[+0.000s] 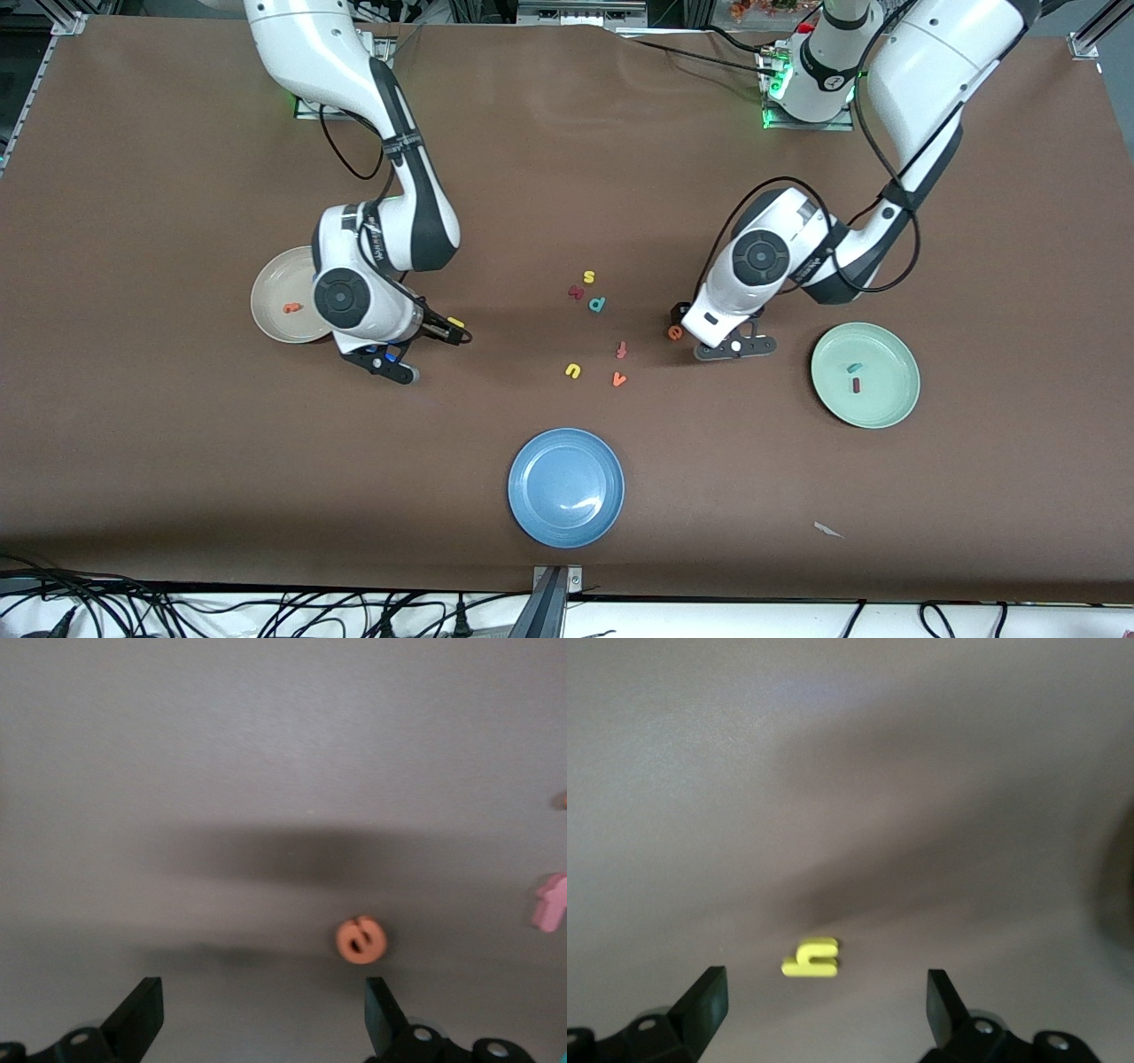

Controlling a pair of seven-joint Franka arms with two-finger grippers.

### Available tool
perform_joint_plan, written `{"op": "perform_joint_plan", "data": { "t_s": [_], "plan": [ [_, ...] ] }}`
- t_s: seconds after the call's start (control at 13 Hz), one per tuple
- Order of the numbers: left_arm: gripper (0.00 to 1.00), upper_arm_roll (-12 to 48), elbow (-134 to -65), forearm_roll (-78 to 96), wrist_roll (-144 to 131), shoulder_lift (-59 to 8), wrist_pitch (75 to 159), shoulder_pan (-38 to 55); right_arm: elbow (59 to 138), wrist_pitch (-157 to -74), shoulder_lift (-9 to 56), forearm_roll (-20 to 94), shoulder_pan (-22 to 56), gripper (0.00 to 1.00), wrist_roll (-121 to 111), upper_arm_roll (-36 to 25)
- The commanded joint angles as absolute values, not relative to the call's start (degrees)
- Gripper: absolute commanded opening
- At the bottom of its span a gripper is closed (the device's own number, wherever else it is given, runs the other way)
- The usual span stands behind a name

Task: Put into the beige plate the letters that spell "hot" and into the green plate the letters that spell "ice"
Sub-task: 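Grasp the yellow h with the right gripper while the left gripper grasps the e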

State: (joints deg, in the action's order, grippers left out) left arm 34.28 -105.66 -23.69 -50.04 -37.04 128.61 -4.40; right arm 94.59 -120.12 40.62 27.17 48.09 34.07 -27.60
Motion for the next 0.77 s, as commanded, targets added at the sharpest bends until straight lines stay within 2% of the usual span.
{"op": "perform_joint_plan", "data": {
  "t_s": [0.0, 0.31, 0.69],
  "plan": [
    [1.0, 34.0, -100.4, -22.3, -53.1, -41.4, 128.1, -2.1, 97.7, -127.9, 41.9, 28.2, 50.0, 0.99, 39.2, -26.7],
    [0.97, 33.8, -100.2, -22.4, -53.6, -43.4, 128.4, -1.5, 100.5, -130.6, 42.3, 28.3, 51.1, 0.99, 39.8, -26.6],
    [0.81, 33.7, -99.3, -22.4, -54.4, -44.8, 130.6, -0.8, 102.2, -132.6, 41.8, 28.3, 51.6, 0.96, 43.9, -25.9]
  ]
}}
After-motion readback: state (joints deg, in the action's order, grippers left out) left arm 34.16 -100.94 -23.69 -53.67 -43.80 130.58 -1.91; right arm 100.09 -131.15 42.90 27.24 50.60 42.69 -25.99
